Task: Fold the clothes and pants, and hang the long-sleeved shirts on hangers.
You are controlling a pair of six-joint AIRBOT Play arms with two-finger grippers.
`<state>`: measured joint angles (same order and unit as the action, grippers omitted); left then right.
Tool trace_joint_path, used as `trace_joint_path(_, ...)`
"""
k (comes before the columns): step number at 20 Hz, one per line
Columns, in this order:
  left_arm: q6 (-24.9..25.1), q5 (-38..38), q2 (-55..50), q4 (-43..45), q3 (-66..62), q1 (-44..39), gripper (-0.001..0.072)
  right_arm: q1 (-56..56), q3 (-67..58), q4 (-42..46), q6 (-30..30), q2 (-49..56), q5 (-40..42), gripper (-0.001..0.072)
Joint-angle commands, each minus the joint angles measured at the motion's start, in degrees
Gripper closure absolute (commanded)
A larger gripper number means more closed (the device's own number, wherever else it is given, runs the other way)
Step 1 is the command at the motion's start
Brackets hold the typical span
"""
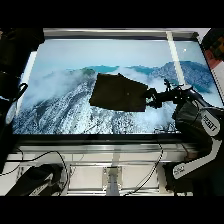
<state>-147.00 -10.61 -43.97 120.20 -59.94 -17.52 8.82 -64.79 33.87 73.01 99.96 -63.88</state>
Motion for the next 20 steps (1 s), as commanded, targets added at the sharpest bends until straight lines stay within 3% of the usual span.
trace_joint_path(1, 0.0, 0.0, 0.1, 0.0, 0.0, 0.0, 0.0151, -3.3, -0.1, 1.8, 2.6, 0.2, 4.3, 0.0011)
trace_joint_path(4, 0.0, 0.0, 0.1, 0.0, 0.0, 0.0, 0.0150, -5.0, -0.1, 2.0, 2.6, 0.2, 5.6, 0.0054)
trace_joint_path(5, 0.0, 0.0, 0.1, 0.0, 0.0, 0.0, 0.0151, -5.0, -0.1, 2.1, 2.6, 0.2, 5.6, 0.0191)
trace_joint_path(6, 0.0, 0.0, 0.1, 0.0, 0.0, 0.0, 0.0151, -5.0, -0.1, 2.1, 2.6, 0.2, 5.9, 0.0433)
trace_joint_path(7, 0.0, 0.0, 0.1, 0.0, 0.0, 0.0, 0.0151, -5.0, -0.1, 2.1, 2.6, 0.2, 6.2, 0.0494)
trace_joint_path(9, 0.0, 0.0, 0.1, 0.0, 0.0, 0.0, 0.0151, -5.0, -0.1, 2.1, 2.6, 0.2, 6.1, 0.0502)
trace_joint_path(11, 0.0, 0.0, 0.1, 0.0, 0.0, 0.0, 0.0151, -4.9, -0.1, 2.2, 2.3, 0.2, 6.0, 0.0667)
trace_joint_path(17, 0.0, 0.0, 0.1, -0.1, 0.0, 0.0, 0.0154, -0.4, -0.1, 3.4, 7.6, -6.1, 3.8, 0.0680)
trace_joint_path(20, 0.0, 0.0, 0.1, -0.1, 0.0, 0.0, 0.0154, 4.6, -1.4, 15.1, 14.0, -16.7, -0.4, 0.0680)
